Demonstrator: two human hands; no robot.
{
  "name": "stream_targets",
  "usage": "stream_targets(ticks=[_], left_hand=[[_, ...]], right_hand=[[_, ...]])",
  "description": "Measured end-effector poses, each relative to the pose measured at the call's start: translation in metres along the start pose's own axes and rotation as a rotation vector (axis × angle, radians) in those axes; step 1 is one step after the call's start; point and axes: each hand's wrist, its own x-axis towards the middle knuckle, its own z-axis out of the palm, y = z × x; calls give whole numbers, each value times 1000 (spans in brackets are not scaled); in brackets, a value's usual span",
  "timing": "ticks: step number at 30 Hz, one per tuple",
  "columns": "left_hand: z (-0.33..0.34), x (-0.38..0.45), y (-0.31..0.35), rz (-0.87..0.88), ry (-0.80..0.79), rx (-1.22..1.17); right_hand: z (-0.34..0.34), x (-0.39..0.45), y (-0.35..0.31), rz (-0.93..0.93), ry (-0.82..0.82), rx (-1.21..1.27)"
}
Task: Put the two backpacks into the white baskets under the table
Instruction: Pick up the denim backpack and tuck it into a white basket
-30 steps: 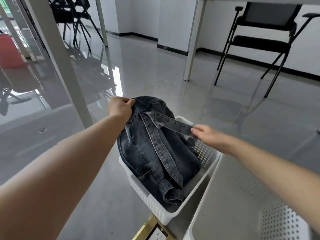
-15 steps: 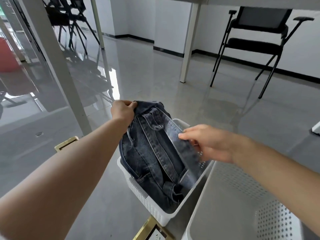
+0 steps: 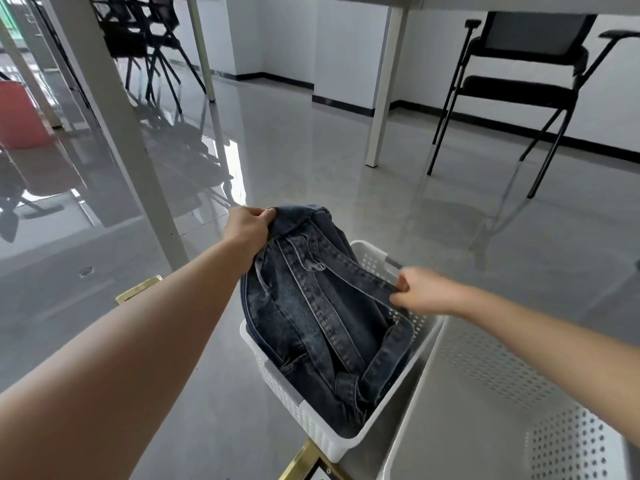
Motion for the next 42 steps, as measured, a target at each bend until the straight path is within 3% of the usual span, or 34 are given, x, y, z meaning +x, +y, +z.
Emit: stream_targets(ticks=[4,6,9,13,15,20,22,24,28,31,34,38,42], left_hand=[[8,-24,15,27,-269,-107],[8,-35,22,65,-416,-82],[-2,-43,19,114,-530,-114],[-22,-56,-41,138,-740,92],[-20,-70,-78,94,-668,178],[11,-76,-123,98,-287,175],[16,-73,-114,67,-277,90],[11,-68,-93,-19,-282,-94],[-1,-42,-82,-141,-138,-401],[-1,-17,-107,-156,83,-274],[-5,1,-128,-333,106,-296],[-13,4,-150,-628,-115,-430],[-16,-3,-165,-748,-202,-348]], right_hand=[[-28,48,-34,-50,138,423],[-38,71,-42,-117,195,374],[-38,81,-42,-166,98,237],[-37,69,-29,-212,201,451],[-32,52,-13,-214,231,609],[-8,14,23,-185,364,966],[-14,17,26,-131,477,1018],[-25,34,22,-47,584,1056],[-31,100,-2,88,771,989],[-19,138,-28,159,810,881],[-1,159,-47,79,746,808],[23,173,-45,-102,569,446],[41,188,-17,-7,150,25]])
